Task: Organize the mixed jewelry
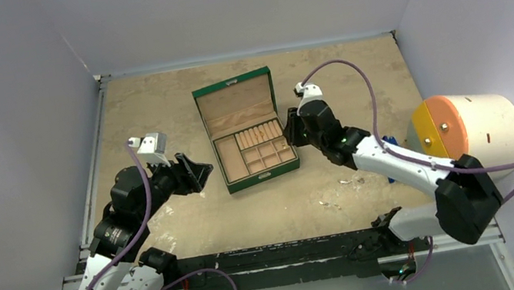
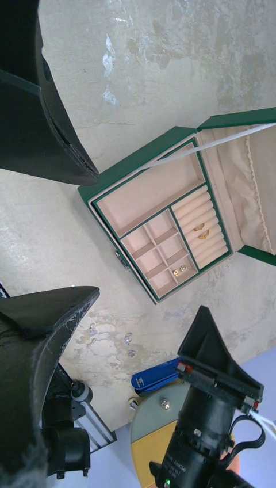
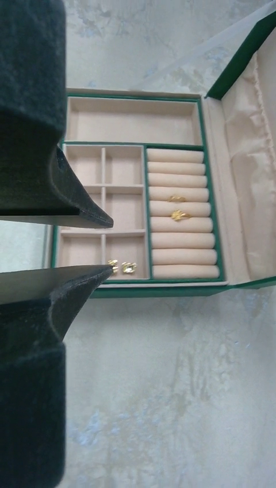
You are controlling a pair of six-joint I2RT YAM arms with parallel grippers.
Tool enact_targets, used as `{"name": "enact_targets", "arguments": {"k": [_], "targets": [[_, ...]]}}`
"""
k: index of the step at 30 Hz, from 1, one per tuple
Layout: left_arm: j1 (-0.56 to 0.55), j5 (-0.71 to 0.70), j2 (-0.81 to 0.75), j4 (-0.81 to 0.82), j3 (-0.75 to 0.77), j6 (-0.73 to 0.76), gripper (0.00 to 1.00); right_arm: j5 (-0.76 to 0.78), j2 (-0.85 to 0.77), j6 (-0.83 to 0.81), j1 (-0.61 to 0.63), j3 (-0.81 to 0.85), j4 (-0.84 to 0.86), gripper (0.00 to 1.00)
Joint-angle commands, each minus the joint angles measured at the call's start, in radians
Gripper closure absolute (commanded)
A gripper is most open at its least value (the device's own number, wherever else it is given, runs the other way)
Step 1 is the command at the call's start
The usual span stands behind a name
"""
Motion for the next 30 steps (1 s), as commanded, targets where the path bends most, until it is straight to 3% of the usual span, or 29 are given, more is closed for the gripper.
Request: {"name": "enact_targets", "arguments": {"k": [1, 12, 20, 30], "targets": [[0.009, 0.009, -0.001, 0.050, 0.016, 0.013, 0.36, 0.024, -0.101, 0.060, 0.003, -0.038, -0.171, 0.67], [0.010, 0.023, 0.000, 0.059, 0.013, 0.004, 0.36, 0.029, -0.361, 0.180, 0.003, -0.054, -0.673, 0.66], [0.008, 0.014, -0.005, 0.055, 0.011, 0.001, 0.36, -0.012, -0.506, 0.273, 0.003, -0.097, -0.840, 0.66], [0.008, -0.019, -0.005, 0.041, 0.013, -0.004, 0.36, 0.032, -0.466, 0.400, 0.003, -0.121, -0.923, 0.69]]}}
